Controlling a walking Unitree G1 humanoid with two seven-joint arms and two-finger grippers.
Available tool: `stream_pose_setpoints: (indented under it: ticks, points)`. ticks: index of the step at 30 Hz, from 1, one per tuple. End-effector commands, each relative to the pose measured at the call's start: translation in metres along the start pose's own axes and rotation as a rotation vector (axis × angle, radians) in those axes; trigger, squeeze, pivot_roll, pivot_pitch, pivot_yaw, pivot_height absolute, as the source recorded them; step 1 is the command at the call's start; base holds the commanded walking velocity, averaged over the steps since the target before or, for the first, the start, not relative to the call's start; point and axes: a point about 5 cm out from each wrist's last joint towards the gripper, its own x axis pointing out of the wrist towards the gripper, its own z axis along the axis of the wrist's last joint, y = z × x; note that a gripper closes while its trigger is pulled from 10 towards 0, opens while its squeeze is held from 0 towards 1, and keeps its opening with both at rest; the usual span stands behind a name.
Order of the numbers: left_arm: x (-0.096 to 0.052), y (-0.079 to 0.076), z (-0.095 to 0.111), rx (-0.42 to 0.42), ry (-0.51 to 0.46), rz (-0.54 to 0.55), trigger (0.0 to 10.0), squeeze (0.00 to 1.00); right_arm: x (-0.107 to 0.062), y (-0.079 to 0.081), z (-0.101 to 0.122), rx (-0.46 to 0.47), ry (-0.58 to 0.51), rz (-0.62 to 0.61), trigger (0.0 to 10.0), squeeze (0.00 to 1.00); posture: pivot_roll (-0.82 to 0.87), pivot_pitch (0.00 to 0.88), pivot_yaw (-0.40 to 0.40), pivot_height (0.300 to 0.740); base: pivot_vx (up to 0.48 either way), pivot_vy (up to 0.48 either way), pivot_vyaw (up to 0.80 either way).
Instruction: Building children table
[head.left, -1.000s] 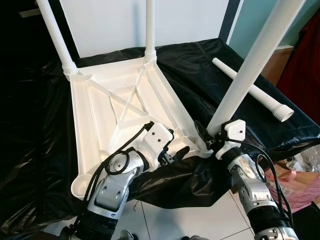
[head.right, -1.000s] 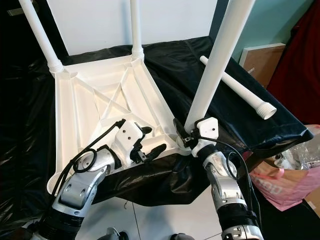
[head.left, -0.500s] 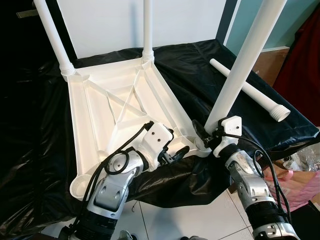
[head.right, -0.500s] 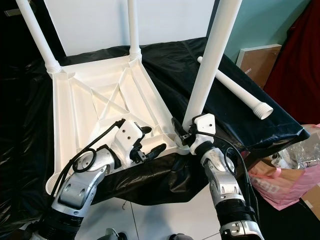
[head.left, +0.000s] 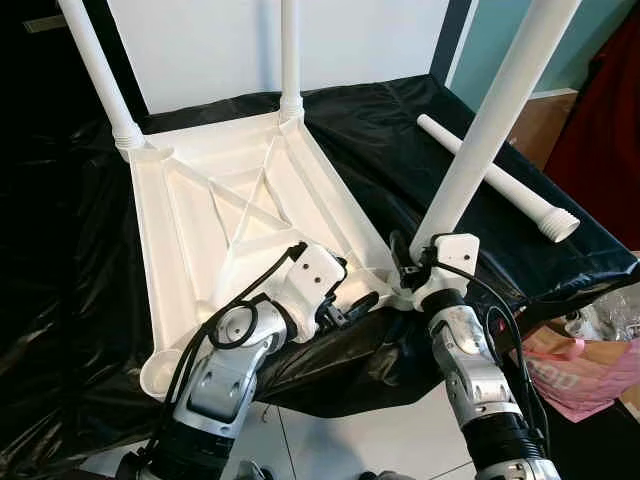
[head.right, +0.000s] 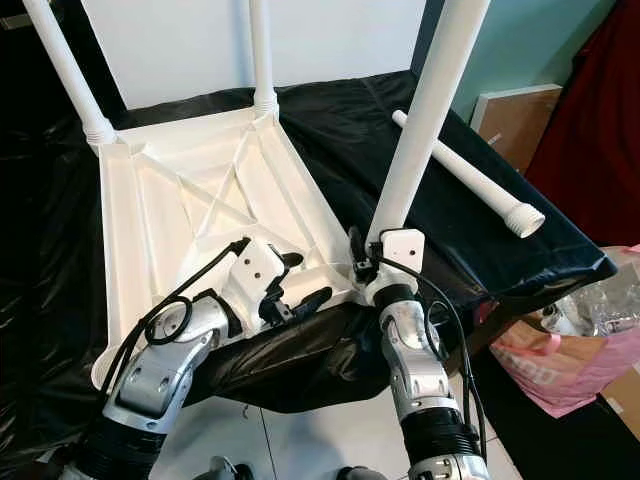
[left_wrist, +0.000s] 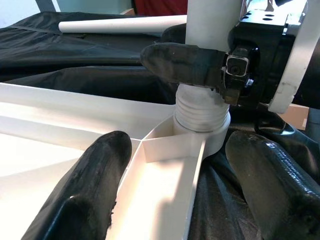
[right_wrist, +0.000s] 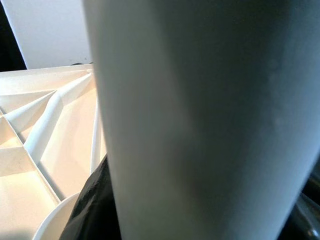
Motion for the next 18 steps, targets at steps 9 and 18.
stream_pose_setpoints:
  ticks: [9,18]
  points:
    - [0.003,0.001,0.004,0.000,-0.012,0.032,10.0,0.00,-0.012,-0.004,-0.023,0.043,0.110,-0.011,10.0,1.00,-0.01,0.095,-0.022,0.740,0.000,0.000,0.00]
    - [0.005,-0.002,0.005,0.001,-0.020,0.021,10.0,0.00,-0.008,-0.015,-0.004,0.007,0.019,0.122,10.0,1.00,-0.02,0.082,-0.024,0.740,0.000,0.000,0.00]
